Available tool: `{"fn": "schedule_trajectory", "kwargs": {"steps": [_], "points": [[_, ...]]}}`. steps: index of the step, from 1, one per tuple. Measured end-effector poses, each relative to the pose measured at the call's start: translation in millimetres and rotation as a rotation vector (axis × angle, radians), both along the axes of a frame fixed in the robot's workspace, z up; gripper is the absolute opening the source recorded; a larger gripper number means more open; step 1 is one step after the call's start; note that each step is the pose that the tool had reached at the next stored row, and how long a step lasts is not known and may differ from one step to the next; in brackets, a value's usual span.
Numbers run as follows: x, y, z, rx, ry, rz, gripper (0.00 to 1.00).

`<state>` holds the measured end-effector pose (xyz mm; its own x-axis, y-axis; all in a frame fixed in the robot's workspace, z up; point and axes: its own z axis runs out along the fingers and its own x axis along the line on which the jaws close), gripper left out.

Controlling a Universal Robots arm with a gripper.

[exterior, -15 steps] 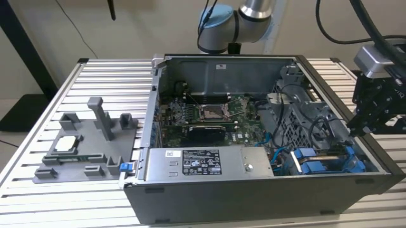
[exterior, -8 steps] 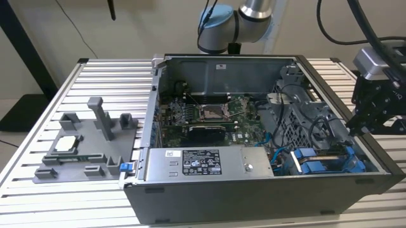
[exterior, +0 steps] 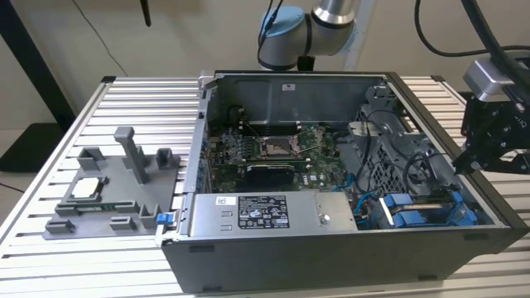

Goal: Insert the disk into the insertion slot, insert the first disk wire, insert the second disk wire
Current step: 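Insert the second disk wire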

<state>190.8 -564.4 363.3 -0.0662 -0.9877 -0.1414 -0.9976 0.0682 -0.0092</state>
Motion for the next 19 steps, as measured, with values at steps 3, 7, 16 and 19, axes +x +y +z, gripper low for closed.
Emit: {"fn": "schedule_trajectory", "kwargs": {"steps": [3,7,16,19], "points": [[-0.4,-0.1,9.0,0.0001,0.0008,0.0,0.0],[-5.1,0.0,15.4,0.0001,0.0008,0.0,0.0],[-23.0,-0.1,17.7,0.0,0.0008,0.0,0.0],[-25.5,-0.1,17.8,0.0,0.0008,0.0,0.0]]}}
